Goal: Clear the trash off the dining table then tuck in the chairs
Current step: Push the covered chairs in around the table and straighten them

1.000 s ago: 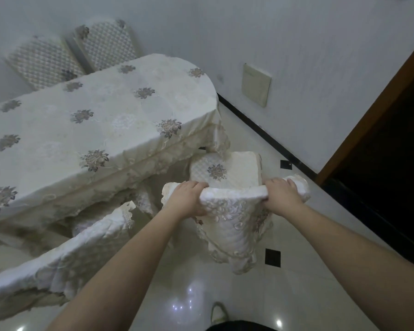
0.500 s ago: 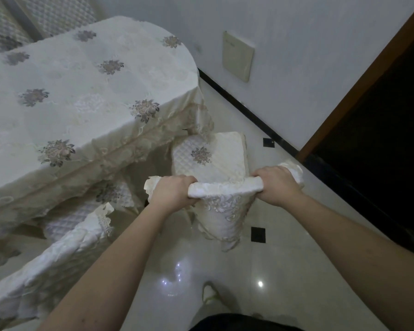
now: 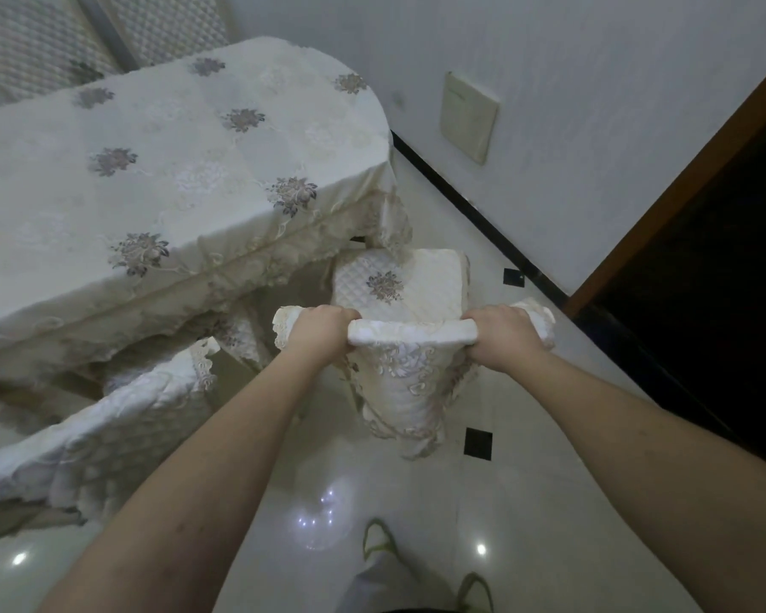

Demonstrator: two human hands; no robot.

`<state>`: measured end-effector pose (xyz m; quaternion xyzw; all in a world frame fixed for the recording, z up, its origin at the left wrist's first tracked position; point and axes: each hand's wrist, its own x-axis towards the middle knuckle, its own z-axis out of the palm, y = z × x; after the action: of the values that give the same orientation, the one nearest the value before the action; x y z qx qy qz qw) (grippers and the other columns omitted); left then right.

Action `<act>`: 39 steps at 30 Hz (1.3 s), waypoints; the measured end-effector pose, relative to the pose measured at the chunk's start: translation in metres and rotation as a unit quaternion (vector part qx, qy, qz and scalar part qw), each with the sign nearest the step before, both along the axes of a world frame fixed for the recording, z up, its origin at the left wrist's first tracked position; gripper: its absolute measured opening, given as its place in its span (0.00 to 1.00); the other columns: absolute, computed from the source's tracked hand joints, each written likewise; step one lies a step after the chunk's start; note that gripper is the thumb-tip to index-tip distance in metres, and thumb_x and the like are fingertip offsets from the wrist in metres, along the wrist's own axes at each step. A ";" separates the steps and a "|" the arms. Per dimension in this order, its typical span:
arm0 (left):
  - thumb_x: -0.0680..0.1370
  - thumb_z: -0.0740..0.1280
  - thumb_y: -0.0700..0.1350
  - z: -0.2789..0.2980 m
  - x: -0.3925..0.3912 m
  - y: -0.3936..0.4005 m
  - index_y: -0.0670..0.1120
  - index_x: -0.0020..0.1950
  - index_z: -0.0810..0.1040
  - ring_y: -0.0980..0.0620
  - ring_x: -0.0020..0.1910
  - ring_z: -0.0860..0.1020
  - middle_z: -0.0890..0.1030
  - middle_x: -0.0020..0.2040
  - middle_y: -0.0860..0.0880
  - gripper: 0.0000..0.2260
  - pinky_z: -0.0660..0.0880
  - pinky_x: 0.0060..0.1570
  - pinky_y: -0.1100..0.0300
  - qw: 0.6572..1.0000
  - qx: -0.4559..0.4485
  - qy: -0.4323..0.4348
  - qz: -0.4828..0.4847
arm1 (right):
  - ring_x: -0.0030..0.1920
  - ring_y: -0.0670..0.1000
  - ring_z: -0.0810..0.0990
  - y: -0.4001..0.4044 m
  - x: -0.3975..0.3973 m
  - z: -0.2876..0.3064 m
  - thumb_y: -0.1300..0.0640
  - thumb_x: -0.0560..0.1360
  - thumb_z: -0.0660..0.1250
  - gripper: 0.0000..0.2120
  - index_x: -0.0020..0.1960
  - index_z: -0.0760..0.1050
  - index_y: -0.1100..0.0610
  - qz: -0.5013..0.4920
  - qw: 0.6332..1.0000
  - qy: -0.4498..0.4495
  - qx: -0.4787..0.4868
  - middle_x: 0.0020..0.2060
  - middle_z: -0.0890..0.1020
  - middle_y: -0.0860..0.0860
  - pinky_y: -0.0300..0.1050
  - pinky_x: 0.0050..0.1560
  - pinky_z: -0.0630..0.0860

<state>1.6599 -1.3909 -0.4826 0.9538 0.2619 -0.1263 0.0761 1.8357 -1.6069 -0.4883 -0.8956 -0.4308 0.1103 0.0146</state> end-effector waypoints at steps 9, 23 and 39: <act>0.73 0.65 0.44 0.008 -0.034 -0.045 0.51 0.50 0.79 0.49 0.48 0.80 0.82 0.48 0.52 0.07 0.74 0.39 0.61 0.998 -0.004 0.021 0.054 | 0.53 0.55 0.77 -0.032 -0.029 0.003 0.50 0.71 0.64 0.17 0.60 0.75 0.45 0.053 0.998 -0.009 -0.025 0.52 0.80 0.50 0.46 0.44 0.63; 0.74 0.66 0.44 0.008 -0.083 -0.127 0.51 0.57 0.80 0.48 0.54 0.79 0.82 0.52 0.50 0.12 0.73 0.54 0.56 0.994 -0.017 -0.018 0.103 | 0.56 0.53 0.76 -0.081 -0.053 0.005 0.54 0.73 0.65 0.18 0.62 0.74 0.43 0.109 0.992 -0.024 -0.056 0.56 0.79 0.49 0.47 0.53 0.68; 0.72 0.66 0.41 -0.004 -0.117 -0.174 0.51 0.55 0.80 0.48 0.48 0.79 0.83 0.47 0.51 0.13 0.75 0.47 0.53 0.989 0.005 -0.009 0.147 | 0.58 0.53 0.75 -0.095 -0.062 0.004 0.54 0.74 0.64 0.19 0.64 0.73 0.43 0.179 0.981 -0.019 -0.075 0.56 0.78 0.50 0.48 0.58 0.68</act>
<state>1.5431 -1.5646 -0.4867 0.9063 0.3993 -0.1037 0.0918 1.7734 -1.7016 -0.4840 -0.8047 -0.5746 0.1257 -0.0806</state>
